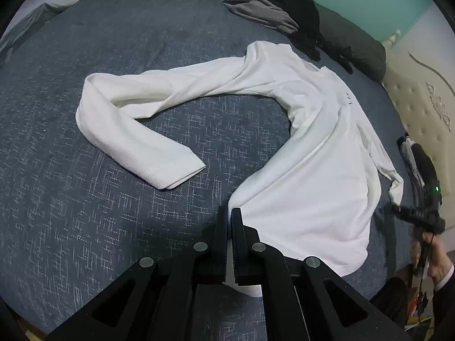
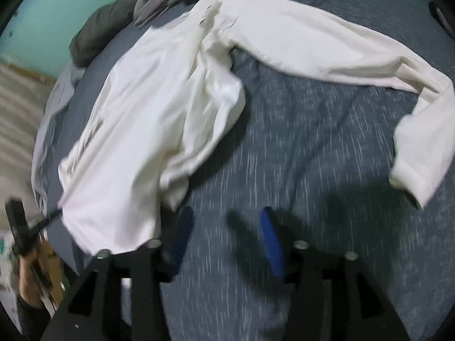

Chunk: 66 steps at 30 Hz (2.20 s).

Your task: Fold clothes

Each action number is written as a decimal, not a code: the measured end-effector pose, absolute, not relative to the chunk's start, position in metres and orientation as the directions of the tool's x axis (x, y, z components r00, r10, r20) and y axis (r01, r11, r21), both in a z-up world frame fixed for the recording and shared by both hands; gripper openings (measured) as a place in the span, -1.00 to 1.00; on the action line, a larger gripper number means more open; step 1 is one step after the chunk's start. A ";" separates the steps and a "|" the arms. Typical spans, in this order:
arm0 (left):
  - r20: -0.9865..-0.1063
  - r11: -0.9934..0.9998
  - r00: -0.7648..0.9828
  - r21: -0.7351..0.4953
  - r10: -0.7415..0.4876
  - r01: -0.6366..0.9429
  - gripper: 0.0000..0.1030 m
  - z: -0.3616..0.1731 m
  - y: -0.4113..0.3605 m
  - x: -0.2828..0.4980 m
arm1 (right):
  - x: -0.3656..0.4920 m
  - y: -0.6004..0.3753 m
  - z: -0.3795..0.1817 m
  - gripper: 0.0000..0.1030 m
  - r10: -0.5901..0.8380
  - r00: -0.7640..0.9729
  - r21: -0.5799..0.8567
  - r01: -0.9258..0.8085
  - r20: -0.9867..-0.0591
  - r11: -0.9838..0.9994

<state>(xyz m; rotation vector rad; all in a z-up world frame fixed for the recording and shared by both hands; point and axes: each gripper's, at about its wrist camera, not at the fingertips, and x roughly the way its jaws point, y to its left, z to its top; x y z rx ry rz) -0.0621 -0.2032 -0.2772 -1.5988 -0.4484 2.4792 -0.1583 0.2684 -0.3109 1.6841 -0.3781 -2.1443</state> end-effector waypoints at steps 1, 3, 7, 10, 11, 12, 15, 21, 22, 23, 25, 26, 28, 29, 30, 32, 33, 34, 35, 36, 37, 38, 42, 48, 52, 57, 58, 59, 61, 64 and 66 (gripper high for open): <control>-0.859 -0.940 -0.418 -0.339 0.296 0.031 -0.95 -0.278 -0.204 -0.063 | -0.165 0.268 -0.312 0.07 -0.459 -0.216 0.442 0.126 -0.862 -0.888; -0.855 -0.936 -0.419 -0.350 0.306 0.030 -0.95 -0.280 -0.206 -0.063 | -0.177 0.265 -0.315 0.07 -0.459 -0.232 0.442 0.123 -0.858 -0.889; -0.855 -0.937 -0.418 -0.348 0.308 0.022 -0.95 -0.282 -0.206 -0.063 | -0.200 0.253 -0.324 0.06 -0.458 -0.247 0.436 0.140 -0.854 -0.889; -0.861 -0.942 -0.412 -0.335 0.299 0.015 -0.95 -0.283 -0.202 -0.064 | -0.210 0.248 -0.334 -0.67 -0.469 -0.229 0.446 0.146 -0.853 -0.883; -0.863 -0.944 -0.409 -0.329 0.296 0.010 -0.95 -0.284 -0.201 -0.065 | -0.212 0.247 -0.337 -0.82 -0.471 -0.220 0.448 0.148 -0.854 -0.881; -0.864 -0.945 -0.409 -0.327 0.295 0.009 -0.95 -0.283 -0.201 -0.066 | -0.212 0.245 -0.336 -0.92 -0.472 -0.218 0.447 0.156 -0.854 -0.881; -0.863 -0.946 -0.410 -0.325 0.294 0.007 -0.95 -0.281 -0.199 -0.068 | -0.207 0.247 -0.319 -0.96 -0.472 -0.231 0.433 0.201 -0.851 -0.879; -0.859 -0.947 -0.414 -0.319 0.301 -0.026 -0.95 -0.269 -0.186 -0.068 | -0.184 0.282 -0.260 -0.97 -0.468 -0.267 0.393 0.290 -0.842 -0.873; -0.860 -0.948 -0.412 -0.317 0.302 -0.034 -0.95 -0.267 -0.183 -0.067 | -0.181 0.287 -0.251 -0.97 -0.460 -0.266 0.379 0.304 -0.847 -0.874; -0.862 -0.949 -0.407 -0.313 0.302 -0.042 -0.95 -0.267 -0.180 -0.066 | -0.178 0.293 -0.243 -0.97 -0.452 -0.265 0.365 0.318 -0.852 -0.875; -0.869 -0.951 -0.393 -0.304 0.301 -0.056 -0.95 -0.267 -0.172 -0.065 | -0.170 0.308 -0.234 -0.97 -0.437 -0.254 0.355 0.312 -0.863 -0.881; -0.870 -0.950 -0.388 -0.306 0.304 -0.060 -0.95 -0.268 -0.169 -0.064 | -0.166 0.316 -0.230 -0.97 -0.430 -0.247 0.351 0.306 -0.868 -0.885; -0.867 -0.946 -0.385 -0.318 0.316 -0.061 -0.95 -0.266 -0.164 -0.061 | -0.157 0.330 -0.225 -0.97 -0.423 -0.238 0.351 0.294 -0.874 -0.889; -0.866 -0.945 -0.386 -0.320 0.319 -0.063 -0.95 -0.264 -0.162 -0.059 | -0.153 0.335 -0.224 -0.97 -0.428 -0.238 0.357 0.289 -0.872 -0.888; -0.865 -0.946 -0.387 -0.318 0.319 -0.068 -0.95 -0.263 -0.159 -0.058 | -0.149 0.339 -0.223 -0.97 -0.433 -0.237 0.364 0.284 -0.870 -0.887; -0.868 -0.948 -0.384 -0.308 0.314 -0.079 -0.95 -0.261 -0.155 -0.056 | -0.139 0.347 -0.226 -0.97 -0.426 -0.238 0.359 0.279 -0.873 -0.891; -0.873 -0.950 -0.377 -0.301 0.309 -0.081 -0.95 -0.262 -0.153 -0.056 | -0.138 0.349 -0.230 -0.97 -0.410 -0.238 0.342 0.278 -0.881 -0.898; -0.879 -0.952 -0.369 -0.294 0.303 -0.081 -0.95 -0.265 -0.152 -0.057 | -0.137 0.350 -0.234 -0.97 -0.393 -0.239 0.326 0.276 -0.888 -0.904; -0.884 -0.954 -0.360 -0.289 0.299 -0.081 -0.95 -0.268 -0.151 -0.058 | -0.137 0.352 -0.239 -0.97 -0.389 -0.236 0.325 0.269 -0.891 -0.907; -0.888 -0.955 -0.352 -0.287 0.296 -0.081 -0.95 -0.272 -0.150 -0.059 | -0.138 0.352 -0.245 -0.97 -0.393 -0.231 0.333 0.258 -0.890 -0.907; -0.889 -0.954 -0.346 -0.289 0.298 -0.080 -0.95 -0.275 -0.150 -0.059 | -0.138 0.351 -0.250 -0.97 -0.391 -0.231 0.333 0.253 -0.891 -0.908; -0.891 -0.953 -0.341 -0.294 0.301 -0.073 -0.95 -0.279 -0.151 -0.059 | -0.139 0.349 -0.254 -0.97 -0.387 -0.231 0.330 0.250 -0.893 -0.910; -0.891 -0.950 -0.335 -0.306 0.306 -0.055 -0.94 -0.286 -0.158 -0.055 | -0.140 0.342 -0.264 -0.97 -0.376 -0.226 0.316 0.260 -0.899 -0.912; -0.884 -0.951 -0.359 -0.306 0.300 -0.040 -0.93 -0.278 -0.174 -0.047 | -0.146 0.341 -0.272 -0.97 -0.372 -0.221 0.315 0.252 -0.902 -0.915; -0.883 -0.962 -0.386 -0.271 0.267 -0.044 -0.93 -0.268 -0.177 -0.050 | -0.146 0.342 -0.275 -0.97 -0.373 -0.218 0.321 0.240 -0.902 -0.916; -0.887 -0.954 -0.353 -0.288 0.297 -0.080 -0.92 -0.274 -0.166 -0.057 | -0.144 0.339 -0.277 -0.97 -0.376 -0.213 0.324 0.242 -0.902 -0.915; -0.892 -0.954 -0.341 -0.286 0.298 -0.086 -0.91 -0.277 -0.163 -0.058 | -0.143 0.339 -0.277 -0.97 -0.376 -0.212 0.325 0.242 -0.902 -0.914; -0.897 -0.956 -0.331 -0.281 0.294 -0.087 -0.90 -0.281 -0.160 -0.058 | -0.143 0.339 -0.277 -0.97 -0.377 -0.211 0.325 0.242 -0.902 -0.914; -0.903 -0.957 -0.316 -0.276 0.290 -0.090 -0.78 -0.287 -0.156 -0.056 | -0.142 0.338 -0.278 -0.97 -0.378 -0.210 0.327 0.242 -0.902 -0.914; -0.914 -0.962 -0.301 -0.254 0.274 -0.104 -0.54 -0.294 -0.153 -0.053 | -0.141 0.337 -0.278 -0.97 -0.380 -0.207 0.329 0.242 -0.902 -0.913; -0.919 -0.966 -0.297 -0.234 0.258 -0.115 -0.52 -0.297 -0.153 -0.052 | -0.141 0.337 -0.279 -0.97 -0.381 -0.205 0.330 0.242 -0.902 -0.912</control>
